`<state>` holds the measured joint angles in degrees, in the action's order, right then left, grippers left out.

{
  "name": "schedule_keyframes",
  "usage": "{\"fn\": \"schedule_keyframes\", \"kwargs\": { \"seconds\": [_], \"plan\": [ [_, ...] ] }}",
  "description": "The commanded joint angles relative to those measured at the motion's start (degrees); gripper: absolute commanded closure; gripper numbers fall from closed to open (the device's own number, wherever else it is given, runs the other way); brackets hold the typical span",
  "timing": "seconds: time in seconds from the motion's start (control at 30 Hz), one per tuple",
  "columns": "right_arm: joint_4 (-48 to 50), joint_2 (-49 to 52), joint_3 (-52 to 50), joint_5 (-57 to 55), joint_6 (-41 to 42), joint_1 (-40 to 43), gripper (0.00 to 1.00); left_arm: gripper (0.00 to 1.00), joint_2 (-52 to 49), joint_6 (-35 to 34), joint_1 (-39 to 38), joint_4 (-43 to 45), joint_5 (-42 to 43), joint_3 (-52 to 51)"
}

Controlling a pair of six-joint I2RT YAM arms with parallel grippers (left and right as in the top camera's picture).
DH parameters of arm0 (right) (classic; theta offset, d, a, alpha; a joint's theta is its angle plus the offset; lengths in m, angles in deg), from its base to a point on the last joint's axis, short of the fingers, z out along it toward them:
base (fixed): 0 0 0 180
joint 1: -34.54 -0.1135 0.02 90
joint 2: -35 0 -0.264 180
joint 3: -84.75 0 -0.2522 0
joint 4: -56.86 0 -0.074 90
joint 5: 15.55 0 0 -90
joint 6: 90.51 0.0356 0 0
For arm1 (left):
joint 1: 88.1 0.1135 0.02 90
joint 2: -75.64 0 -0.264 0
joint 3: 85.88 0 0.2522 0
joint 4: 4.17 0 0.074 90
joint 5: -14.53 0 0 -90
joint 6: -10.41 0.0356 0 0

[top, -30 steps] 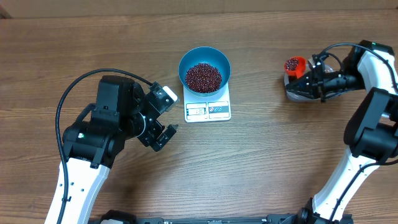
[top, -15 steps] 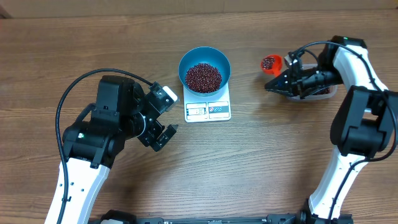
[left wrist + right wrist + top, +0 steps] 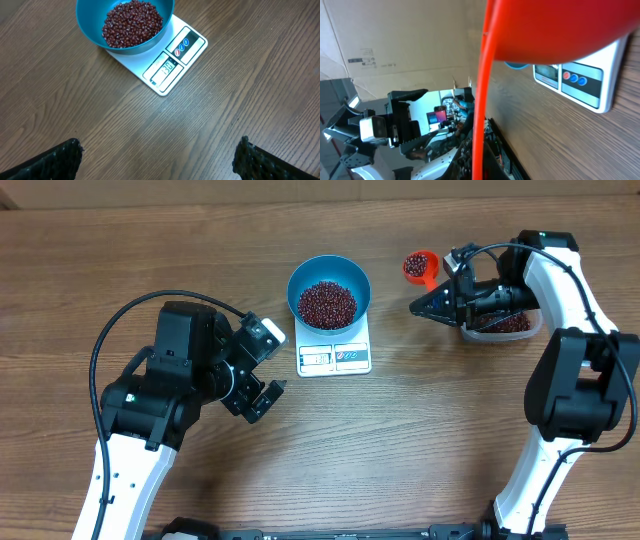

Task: Scoop item into bowl and weigh 150g on scale
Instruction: 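Carry the filled scoop left over the teal bowl on the scale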

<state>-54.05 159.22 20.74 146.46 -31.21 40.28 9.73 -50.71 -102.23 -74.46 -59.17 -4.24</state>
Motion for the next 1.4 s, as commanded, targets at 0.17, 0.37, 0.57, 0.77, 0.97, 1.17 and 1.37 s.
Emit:
{"fn": "schedule_keyframes", "kwargs": {
  "seconds": [0.17,0.37,0.57,0.77,0.97,1.17,1.37],
  "plan": [
    [0.55,-2.08,1.03,3.76,-0.9,-2.99,0.96,0.0,-0.11,-0.61,0.24,0.2,0.0,1.29],
    [2.1,-2.08,1.03,5.66,-0.81,-5.2,0.96,0.0,-0.11,-0.61,0.24,0.2,0.0,1.29],
    [3.37,-2.08,1.6,6.78,0.04,-7.02,0.96,0.0,-0.11,-0.61,0.24,0.2,0.0,1.29],
    [9.2,-2.08,3.23,5.77,8.11,-8.33,0.96,0.0,-0.11,-0.61,0.24,0.2,0.0,1.29],
    [14.67,-2.08,3.3,4.5,14.56,-9.99,0.96,0.0,-0.11,-0.61,0.24,0.2,0.0,1.29],
    [17.66,-2.08,3.76,1.66,19.23,-11.26,0.96,0.0,-0.11,-0.61,0.24,0.2,0.0,1.29],
    [16.87,-2.08,6.49,-1.88,20.46,-11.43,0.96,0.0,-0.11,-0.61,0.24,0.2,0.0,1.29]
  ]
}}
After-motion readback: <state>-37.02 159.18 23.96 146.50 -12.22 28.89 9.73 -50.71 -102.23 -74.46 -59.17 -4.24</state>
